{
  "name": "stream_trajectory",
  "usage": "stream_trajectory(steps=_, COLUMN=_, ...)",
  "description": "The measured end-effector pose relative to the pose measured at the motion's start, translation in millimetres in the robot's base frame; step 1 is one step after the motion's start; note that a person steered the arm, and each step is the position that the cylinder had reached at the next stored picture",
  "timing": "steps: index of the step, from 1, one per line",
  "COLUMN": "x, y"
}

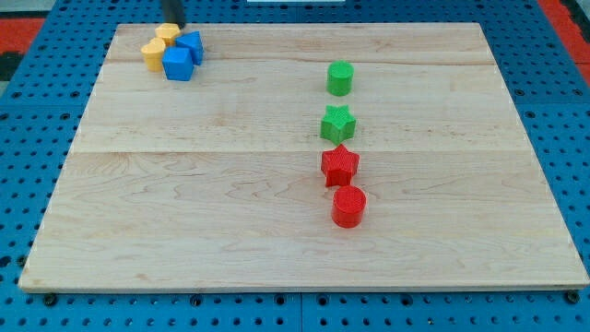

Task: Move the blue cube with a yellow hexagon top left to the green star

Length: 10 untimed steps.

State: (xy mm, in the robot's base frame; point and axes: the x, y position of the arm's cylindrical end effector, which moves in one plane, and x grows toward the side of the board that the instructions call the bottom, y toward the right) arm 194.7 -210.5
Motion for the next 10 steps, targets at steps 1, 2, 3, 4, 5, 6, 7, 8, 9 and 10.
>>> stream_trajectory(steps=1, x=47.7, y=-10.1)
stream_trajectory(steps=2, x=94.2, y=28.2)
stream_trajectory(steps=3, x=136.8, y=60.7)
stream_trajectory(steps=4, x=131.7, y=75.3)
stream_trajectory(steps=5, x=129.9, y=92.6)
stream_trajectory(steps=6, x=138.3, y=124.3)
stream_trajectory(steps=7, x=145.8, y=97.4)
stream_trajectory(steps=8, x=167.2, y=83.4)
stream_trajectory(steps=9, x=176.3, y=122.9)
stream_trajectory(steps=10, x=176.3, y=167.3)
